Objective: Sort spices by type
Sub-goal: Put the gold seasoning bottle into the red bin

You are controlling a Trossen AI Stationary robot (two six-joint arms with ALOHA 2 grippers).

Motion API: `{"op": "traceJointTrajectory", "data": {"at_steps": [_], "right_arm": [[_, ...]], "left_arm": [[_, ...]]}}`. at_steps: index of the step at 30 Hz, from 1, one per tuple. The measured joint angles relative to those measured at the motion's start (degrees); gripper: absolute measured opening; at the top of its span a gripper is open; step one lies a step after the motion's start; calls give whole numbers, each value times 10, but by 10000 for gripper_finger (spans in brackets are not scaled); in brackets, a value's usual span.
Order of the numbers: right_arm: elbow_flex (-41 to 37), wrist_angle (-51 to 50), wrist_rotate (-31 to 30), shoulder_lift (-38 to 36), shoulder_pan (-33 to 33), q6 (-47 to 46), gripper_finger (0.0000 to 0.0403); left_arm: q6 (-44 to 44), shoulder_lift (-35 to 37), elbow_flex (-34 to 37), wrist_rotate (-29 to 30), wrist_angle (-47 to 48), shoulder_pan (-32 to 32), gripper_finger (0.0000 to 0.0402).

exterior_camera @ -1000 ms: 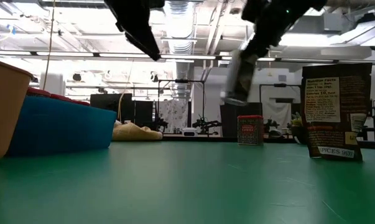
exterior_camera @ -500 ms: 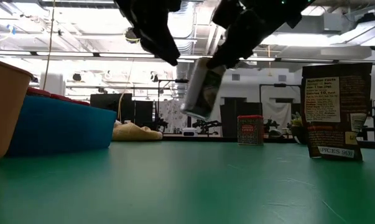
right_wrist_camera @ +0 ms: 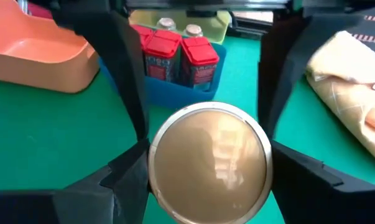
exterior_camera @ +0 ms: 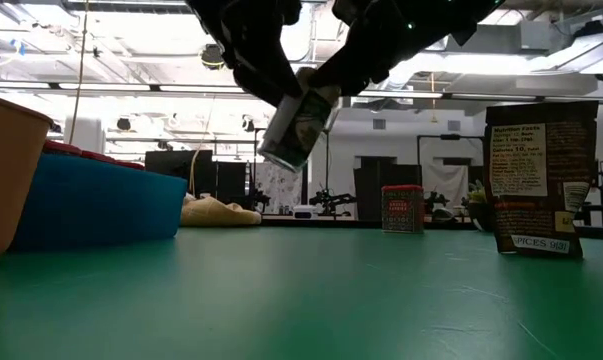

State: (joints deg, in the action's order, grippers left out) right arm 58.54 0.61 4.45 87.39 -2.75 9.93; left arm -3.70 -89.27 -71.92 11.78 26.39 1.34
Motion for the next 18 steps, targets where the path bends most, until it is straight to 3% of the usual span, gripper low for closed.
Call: {"op": "traceJointTrajectory", "data": {"at_steps": [10, 18], "right_arm": [[5, 9, -1, 0, 13, -13, 295], [22, 9, -2, 0, 18, -7, 295]], "left_arm": [[11, -6, -7, -3, -1, -1, 352], [21, -8, -8, -19, -1, -1, 295]]}}
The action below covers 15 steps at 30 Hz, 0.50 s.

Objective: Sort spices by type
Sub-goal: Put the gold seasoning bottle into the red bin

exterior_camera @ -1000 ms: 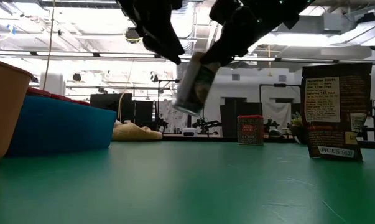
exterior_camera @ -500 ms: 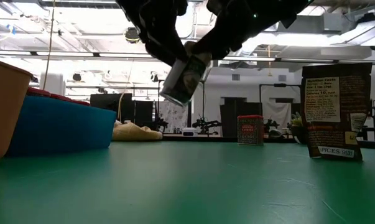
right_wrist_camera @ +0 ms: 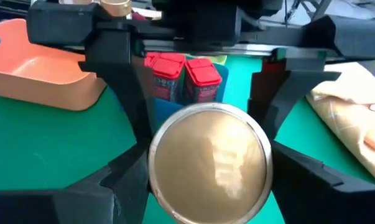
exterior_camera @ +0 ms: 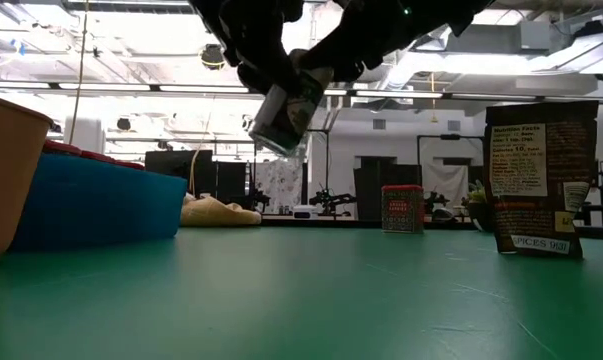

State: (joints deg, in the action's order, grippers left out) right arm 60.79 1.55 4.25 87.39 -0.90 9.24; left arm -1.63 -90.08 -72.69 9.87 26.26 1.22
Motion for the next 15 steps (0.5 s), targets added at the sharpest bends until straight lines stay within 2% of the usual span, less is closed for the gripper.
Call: {"op": "traceJointTrajectory", "data": {"at_steps": [2, 8, 15], "right_arm": [[1, 3, 0, 0, 1, 0, 303], [6, 2, 3, -4, -2, -19, 386], [3, -106, -49, -85, -2, -20, 367]], "left_arm": [[3, 0, 0, 0, -2, 0, 279], [5, -1, 1, 6, 2, -1, 270], [0, 9, 1, 17, 34, 2, 270]]}}
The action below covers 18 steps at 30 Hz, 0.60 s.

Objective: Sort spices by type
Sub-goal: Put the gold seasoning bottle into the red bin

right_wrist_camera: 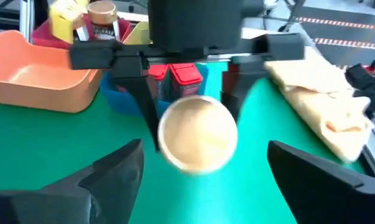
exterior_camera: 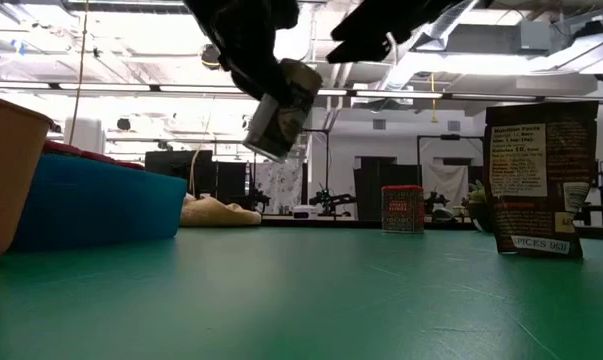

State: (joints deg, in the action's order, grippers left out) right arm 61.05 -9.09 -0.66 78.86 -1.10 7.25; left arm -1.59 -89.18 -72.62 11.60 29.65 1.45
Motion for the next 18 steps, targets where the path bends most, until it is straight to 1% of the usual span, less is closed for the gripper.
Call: {"op": "traceJointTrajectory", "data": {"at_steps": [3, 5, 7, 11, 14, 18], "right_arm": [[-35, -5, -15, -21, 0, -14, 364], [-72, 21, -21, -22, 0, -25, 364], [-115, 74, -23, -20, -2, -40, 364], [-186, 236, -24, 6, 4, -58, 365], [-200, 315, -24, 29, 16, -58, 365], [-199, 356, -24, 48, 29, -53, 365]], "left_arm": [[0, 9, 0, 17, 6, 12, 270], [2, 18, 6, 31, 2, 22, 270], [3, 26, 9, 42, -8, 31, 270], [8, 35, 17, 56, -54, 43, 270], [16, 42, 25, 57, -123, 47, 270], [41, 43, 27, 57, -175, 52, 271]]}}
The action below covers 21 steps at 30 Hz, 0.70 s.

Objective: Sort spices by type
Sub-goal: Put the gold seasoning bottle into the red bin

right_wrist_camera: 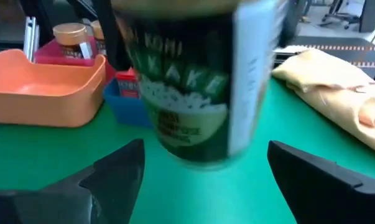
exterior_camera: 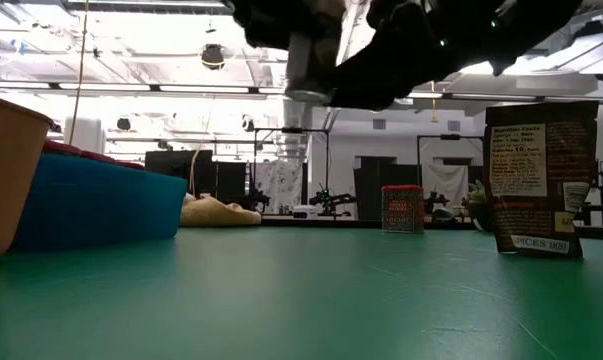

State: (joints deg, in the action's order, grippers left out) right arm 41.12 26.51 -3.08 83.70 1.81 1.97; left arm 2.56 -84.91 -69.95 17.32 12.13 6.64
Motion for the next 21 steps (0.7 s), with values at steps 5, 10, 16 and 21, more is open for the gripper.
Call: {"op": "traceJointTrajectory", "data": {"at_steps": [5, 10, 16, 21], "right_arm": [[0, 31, 0, -4, 8, 9, 365], [0, 63, 0, -5, 11, 11, 365], [0, 83, 0, -5, 11, 15, 333], [0, 80, 0, -5, 11, 27, 308]], "left_arm": [[25, 0, 0, 1, -39, 2, 271], [58, -1, 0, 0, -86, 8, 271], [68, -1, 0, -5, -98, 8, 272], [57, -1, 0, -5, -89, 8, 272]]}}
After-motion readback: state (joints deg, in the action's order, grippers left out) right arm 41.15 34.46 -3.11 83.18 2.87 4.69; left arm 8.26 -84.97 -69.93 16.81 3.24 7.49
